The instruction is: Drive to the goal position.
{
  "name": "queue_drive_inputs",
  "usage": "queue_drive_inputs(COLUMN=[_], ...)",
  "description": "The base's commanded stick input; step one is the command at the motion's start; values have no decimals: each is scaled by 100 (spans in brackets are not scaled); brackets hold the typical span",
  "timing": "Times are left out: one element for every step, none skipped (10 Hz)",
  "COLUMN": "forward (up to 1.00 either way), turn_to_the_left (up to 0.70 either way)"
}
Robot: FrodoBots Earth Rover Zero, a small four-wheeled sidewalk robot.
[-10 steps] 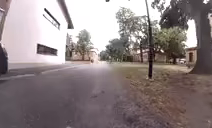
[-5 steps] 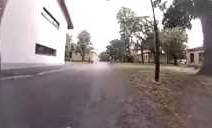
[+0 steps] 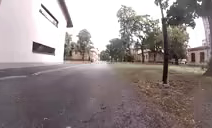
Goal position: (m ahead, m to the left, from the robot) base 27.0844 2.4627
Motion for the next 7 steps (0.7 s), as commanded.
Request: queue_drive_inputs(forward=[70,70,70,70,70,70,70], turn_to_the_left=[0,0,0,0,0,0,0])
